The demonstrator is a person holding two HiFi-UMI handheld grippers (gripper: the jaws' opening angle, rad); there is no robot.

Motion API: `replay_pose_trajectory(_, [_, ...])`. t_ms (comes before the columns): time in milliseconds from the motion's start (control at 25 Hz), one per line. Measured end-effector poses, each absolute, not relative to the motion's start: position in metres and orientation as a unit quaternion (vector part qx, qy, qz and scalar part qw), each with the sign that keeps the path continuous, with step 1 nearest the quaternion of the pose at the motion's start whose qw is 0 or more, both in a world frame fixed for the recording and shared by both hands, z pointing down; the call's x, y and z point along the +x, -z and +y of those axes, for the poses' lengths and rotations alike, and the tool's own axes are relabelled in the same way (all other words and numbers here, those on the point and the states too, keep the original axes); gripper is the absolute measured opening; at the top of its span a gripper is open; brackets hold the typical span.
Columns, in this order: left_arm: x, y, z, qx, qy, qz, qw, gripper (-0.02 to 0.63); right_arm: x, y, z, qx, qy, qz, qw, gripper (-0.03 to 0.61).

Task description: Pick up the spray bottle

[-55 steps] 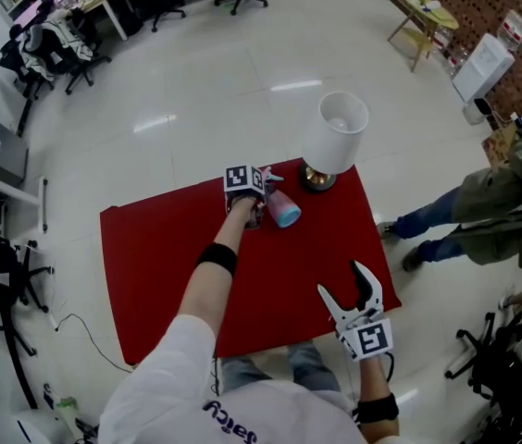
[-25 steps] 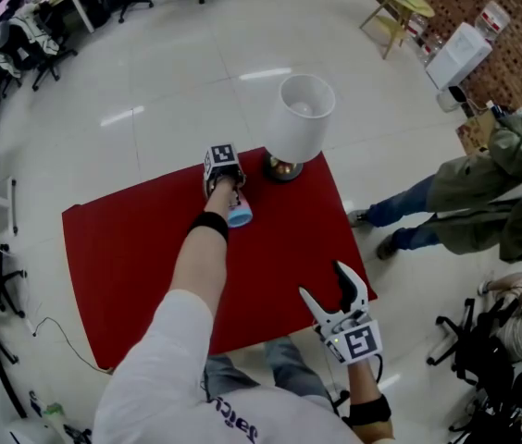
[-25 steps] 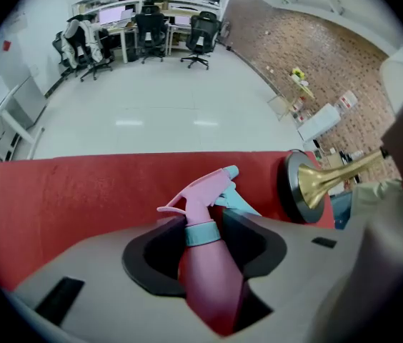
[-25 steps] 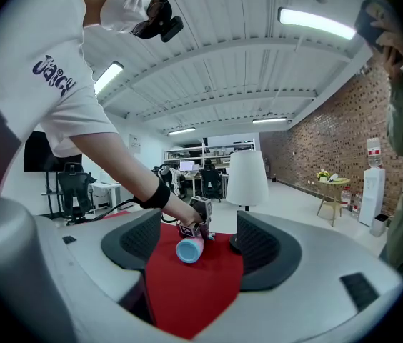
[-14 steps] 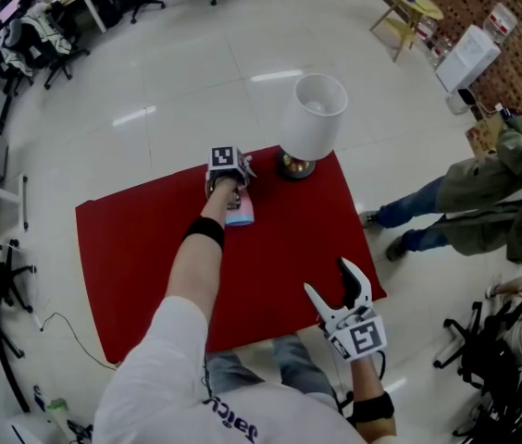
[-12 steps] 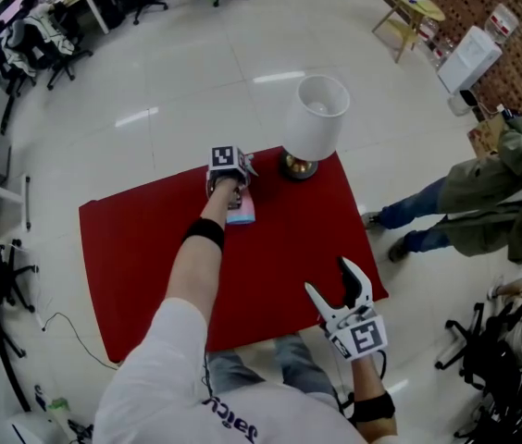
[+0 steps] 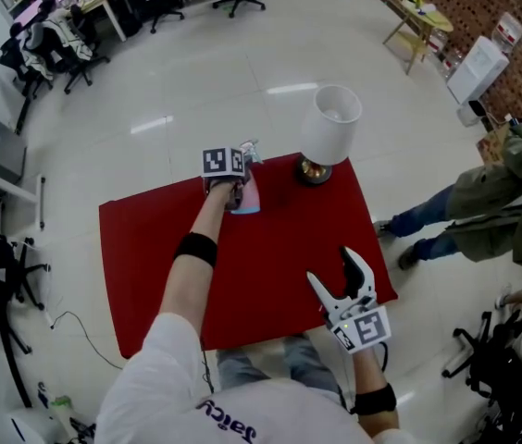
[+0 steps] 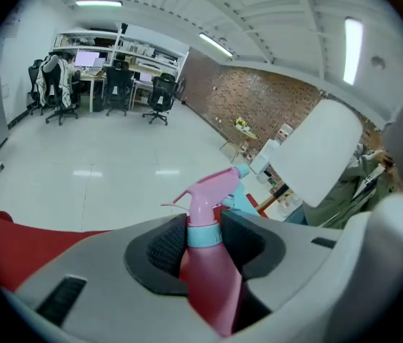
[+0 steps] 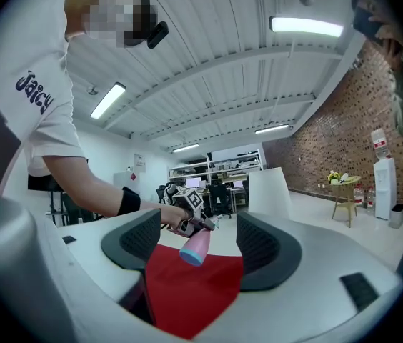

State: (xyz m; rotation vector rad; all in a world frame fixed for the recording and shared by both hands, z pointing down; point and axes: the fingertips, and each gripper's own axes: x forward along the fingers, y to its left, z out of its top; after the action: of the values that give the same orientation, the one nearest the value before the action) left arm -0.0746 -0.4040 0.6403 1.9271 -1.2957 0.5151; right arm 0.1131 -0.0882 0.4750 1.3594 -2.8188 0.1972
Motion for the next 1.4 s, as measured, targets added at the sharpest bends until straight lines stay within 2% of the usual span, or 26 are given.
replay_pose_trajectory(440, [-0.122, -0.507, -0.337, 0.797, -0.107, -0.535, 0.258, 0.15, 0.082, -0.445, -0.091, 0.41, -0.033, -0.911, -0.022, 0.336])
replay_pose_trajectory(720, [-0.18, -0.457, -0.252, 0.795, -0.087, -0.572, 0.183, 0.15, 0.059, -0.436, -0.09, 0.395, -0.014, -0.918, -0.029, 0.336])
replay_pose_trajectory(1400, [-0.299, -0.43, -0.063, 0.732, -0.014, -0.674, 0.096, 0.15, -0.027, -0.453, -0.067, 0.34, 0.016, -0.94, -0.005, 0.336])
